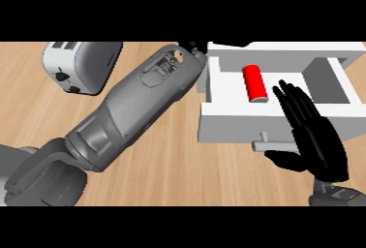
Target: Pick up the can, place it into the drawer and close the drawer
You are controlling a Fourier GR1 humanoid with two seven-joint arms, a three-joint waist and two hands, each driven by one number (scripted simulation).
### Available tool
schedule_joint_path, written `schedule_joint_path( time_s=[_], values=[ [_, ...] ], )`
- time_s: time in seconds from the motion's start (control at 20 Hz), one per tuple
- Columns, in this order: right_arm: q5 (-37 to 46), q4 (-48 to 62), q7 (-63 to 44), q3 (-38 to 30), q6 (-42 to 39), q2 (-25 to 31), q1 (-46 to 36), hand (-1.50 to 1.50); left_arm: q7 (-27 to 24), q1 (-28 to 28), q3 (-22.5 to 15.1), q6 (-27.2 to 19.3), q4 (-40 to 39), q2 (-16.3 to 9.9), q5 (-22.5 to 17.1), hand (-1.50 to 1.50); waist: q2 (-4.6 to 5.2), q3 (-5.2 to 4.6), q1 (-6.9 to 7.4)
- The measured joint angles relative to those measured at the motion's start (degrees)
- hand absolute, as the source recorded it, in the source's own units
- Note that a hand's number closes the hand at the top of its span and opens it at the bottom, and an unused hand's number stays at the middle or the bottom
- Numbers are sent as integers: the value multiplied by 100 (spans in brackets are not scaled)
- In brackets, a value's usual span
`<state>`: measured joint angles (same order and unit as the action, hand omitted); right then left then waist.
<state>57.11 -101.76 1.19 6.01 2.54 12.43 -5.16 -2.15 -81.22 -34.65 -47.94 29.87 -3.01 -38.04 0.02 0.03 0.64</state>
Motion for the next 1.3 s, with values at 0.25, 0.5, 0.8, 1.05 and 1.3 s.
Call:
schedule_joint_path(
  time_s=[0.25, 0.5, 0.8, 1.05, 1.3],
  values=[
    [244, 1197, 264, -175, 792, -233, -446, -150, 423, 195, -61, -5, 571, -378, 183, -150, -36, -21, 78],
    [407, 2109, 463, -402, 1288, -274, -1007, -150, 761, 500, -130, 36, 1165, -816, 368, -150, -95, -88, 120],
    [698, 3272, 510, -668, 1804, -266, -1675, -150, 1224, 738, -108, 262, 1872, -1465, 417, -150, -107, -100, 229],
    [969, 4388, 539, -854, 2436, -336, -2290, -150, 1496, 1084, -138, 328, 2413, -1802, 503, -150, -72, -75, 260],
    [1061, 5420, 596, -1107, 3154, -405, -2934, -150, 1728, 1474, -138, 312, 2988, -2139, 621, -150, -54, -47, 263]
  ],
)
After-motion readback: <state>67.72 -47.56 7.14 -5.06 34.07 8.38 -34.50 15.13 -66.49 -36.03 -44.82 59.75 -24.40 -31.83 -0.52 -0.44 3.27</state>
